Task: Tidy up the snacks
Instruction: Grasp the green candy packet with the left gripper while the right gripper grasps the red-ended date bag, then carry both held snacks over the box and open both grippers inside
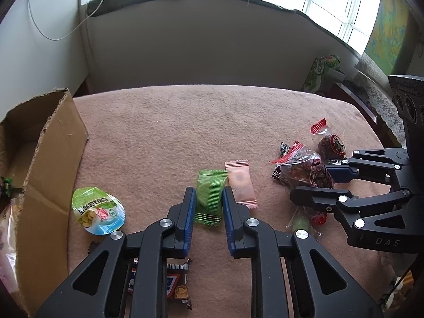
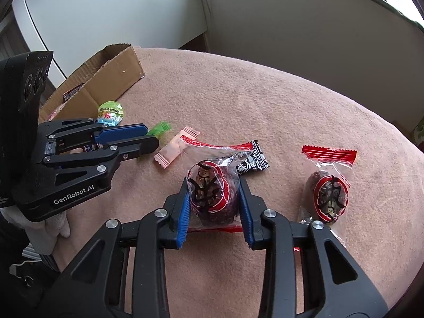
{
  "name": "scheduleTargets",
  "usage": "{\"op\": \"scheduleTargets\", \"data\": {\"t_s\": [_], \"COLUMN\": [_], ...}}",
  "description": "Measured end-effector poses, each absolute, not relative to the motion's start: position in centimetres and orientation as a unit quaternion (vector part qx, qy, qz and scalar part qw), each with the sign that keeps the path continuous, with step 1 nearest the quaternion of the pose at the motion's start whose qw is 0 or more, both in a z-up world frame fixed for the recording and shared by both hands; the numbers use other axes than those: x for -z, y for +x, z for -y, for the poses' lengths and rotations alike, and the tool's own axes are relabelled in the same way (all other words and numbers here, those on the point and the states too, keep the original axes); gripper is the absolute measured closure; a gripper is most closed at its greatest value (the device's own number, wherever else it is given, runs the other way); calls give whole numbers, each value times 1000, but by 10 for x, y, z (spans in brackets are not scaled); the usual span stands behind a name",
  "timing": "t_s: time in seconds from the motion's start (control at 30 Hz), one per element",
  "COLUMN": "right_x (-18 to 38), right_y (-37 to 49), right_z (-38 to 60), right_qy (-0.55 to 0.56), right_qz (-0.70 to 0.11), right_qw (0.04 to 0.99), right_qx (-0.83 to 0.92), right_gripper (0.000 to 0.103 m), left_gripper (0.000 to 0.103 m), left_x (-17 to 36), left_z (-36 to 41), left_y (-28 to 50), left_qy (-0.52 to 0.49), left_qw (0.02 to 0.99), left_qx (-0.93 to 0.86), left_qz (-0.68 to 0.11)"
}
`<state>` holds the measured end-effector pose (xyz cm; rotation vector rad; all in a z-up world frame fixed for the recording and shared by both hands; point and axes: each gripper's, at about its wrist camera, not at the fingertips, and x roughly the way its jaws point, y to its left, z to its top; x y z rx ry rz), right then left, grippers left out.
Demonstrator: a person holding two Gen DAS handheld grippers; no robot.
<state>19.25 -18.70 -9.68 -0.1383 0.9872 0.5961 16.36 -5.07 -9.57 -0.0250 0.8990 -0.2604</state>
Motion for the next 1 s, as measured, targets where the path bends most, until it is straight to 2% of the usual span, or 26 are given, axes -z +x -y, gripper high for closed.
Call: {"op": "scheduleTargets", "data": {"t_s": [0.6, 1.0], "right_x": [46, -6], "right_y": [166, 146], "right_z": [207, 154], "right_qy": [-41, -63], "right_qz": [-420, -375], "right_qw": [865, 873], "right_qx": [-272, -306], "right_gripper": [69, 69], "left_gripper": [84, 84], "left_x": [54, 18], "left_z": [42, -9], "left_y": [132, 91], "left_qy": [-37, -63], "left_qw": [909, 930], "left_qx": [136, 106], "left_qz": [-391, -347]}}
